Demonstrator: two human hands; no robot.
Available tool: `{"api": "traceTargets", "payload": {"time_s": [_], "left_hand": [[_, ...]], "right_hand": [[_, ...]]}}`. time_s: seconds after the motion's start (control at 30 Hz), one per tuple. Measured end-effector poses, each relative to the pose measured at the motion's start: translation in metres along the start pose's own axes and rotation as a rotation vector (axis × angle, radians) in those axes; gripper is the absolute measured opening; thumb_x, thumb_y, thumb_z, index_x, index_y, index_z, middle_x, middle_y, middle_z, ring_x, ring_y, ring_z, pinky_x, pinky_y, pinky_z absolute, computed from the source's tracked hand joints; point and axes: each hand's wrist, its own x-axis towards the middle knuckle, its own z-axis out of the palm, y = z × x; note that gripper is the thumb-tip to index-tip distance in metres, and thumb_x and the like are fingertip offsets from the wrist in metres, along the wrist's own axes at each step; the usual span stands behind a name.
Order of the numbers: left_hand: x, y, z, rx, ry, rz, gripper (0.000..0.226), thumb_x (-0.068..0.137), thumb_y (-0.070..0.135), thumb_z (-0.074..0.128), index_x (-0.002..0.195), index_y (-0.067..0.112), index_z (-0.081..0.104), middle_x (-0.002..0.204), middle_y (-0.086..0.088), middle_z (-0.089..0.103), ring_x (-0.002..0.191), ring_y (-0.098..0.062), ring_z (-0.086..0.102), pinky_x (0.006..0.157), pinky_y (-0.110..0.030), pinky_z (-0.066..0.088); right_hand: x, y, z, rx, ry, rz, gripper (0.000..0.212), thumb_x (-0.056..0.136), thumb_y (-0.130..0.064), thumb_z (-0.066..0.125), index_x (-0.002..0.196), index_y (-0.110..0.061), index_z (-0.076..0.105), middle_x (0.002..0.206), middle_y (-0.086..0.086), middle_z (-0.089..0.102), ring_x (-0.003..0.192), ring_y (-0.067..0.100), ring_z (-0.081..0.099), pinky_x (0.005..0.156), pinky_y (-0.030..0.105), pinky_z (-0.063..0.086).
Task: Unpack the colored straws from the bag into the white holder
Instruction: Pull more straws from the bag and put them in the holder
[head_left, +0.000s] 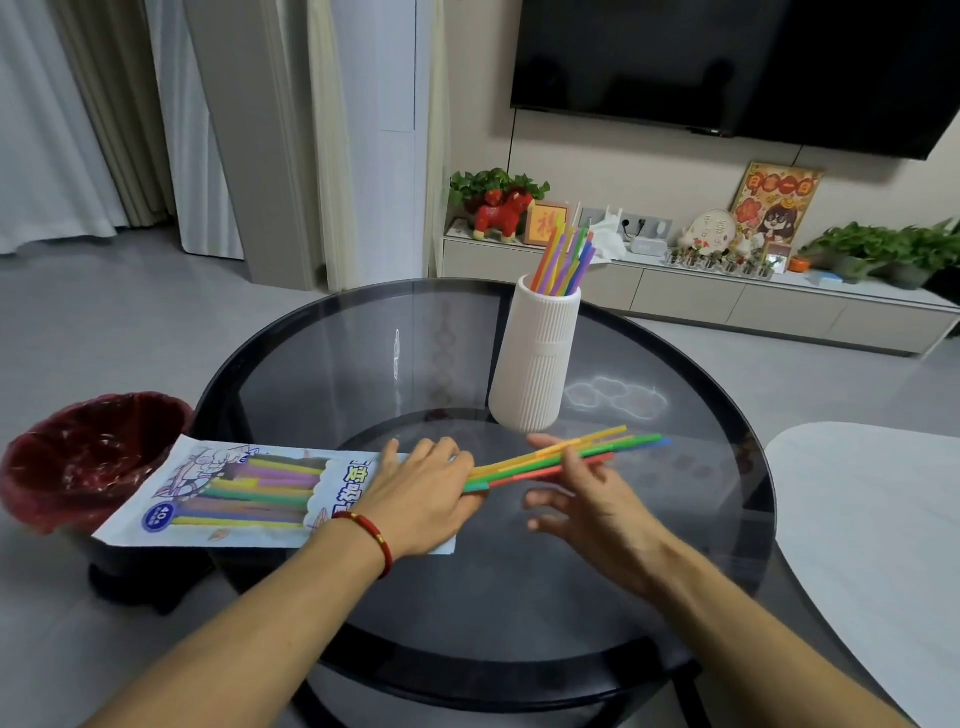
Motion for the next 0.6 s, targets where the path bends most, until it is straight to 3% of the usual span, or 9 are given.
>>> {"api": "traceTargets", "payload": {"time_s": [0.1,0.17,0.27,0.43,0.6], "left_hand": [[-0.001,0.006,0.001,-0.034,0.016,0.025,0.025,0.098,0.051,0.035,0.102,0.028,0.042,0.117,0.003,0.049,0.114,-0.021,0.046,0.112,-0.06,0.024],[-0.003,0.003,0.0,-0.019,0.014,0.014,0.026,0.096,0.053,0.037,0.102,0.028,0.043,0.117,0.003,0.049,0.114,-0.02,0.046,0.111,-0.06,0.025],[-0.004,-0.005,0.001,0.006,-0.043,-0.013,0.032,0.097,0.053,0.038,0.108,0.025,0.047,0.118,0.001,0.048,0.115,-0.022,0.045,0.111,-0.061,0.025],[-0.003,-0.004,0.005,0.029,-0.025,0.023,0.033,0.098,0.052,0.039,0.111,0.023,0.047,0.116,0.001,0.046,0.112,-0.021,0.045,0.111,-0.059,0.026],[-0.002,-0.002,0.003,-0.022,0.021,0.035,0.029,0.097,0.057,0.037,0.102,0.029,0.043,0.113,0.003,0.046,0.111,-0.021,0.046,0.111,-0.056,0.026]], "right_hand": [[0.01,0.012,0.02,-0.136,0.199,-0.168,0.037,0.096,-0.034,0.073,0.096,0.003,0.071,0.067,0.015,0.061,0.055,0.02,0.057,0.054,0.027,0.051],[0.016,0.004,0.018,-0.215,0.343,-0.24,0.027,0.095,-0.019,0.068,0.081,0.003,0.071,0.055,0.015,0.056,0.045,0.02,0.05,0.047,0.026,0.046],[0.017,-0.009,0.006,-0.193,0.459,-0.301,0.027,0.082,-0.021,0.071,0.077,0.006,0.071,0.054,0.017,0.053,0.041,0.021,0.047,0.039,0.026,0.04],[0.013,0.003,0.016,-0.194,0.41,-0.228,0.036,0.094,-0.026,0.075,0.087,0.01,0.071,0.057,0.012,0.058,0.044,0.015,0.054,0.04,0.025,0.045],[0.014,-0.023,0.008,-0.315,0.495,-0.264,0.031,0.094,-0.013,0.067,0.086,0.017,0.066,0.054,0.015,0.059,0.043,0.019,0.054,0.038,0.025,0.045]]}}
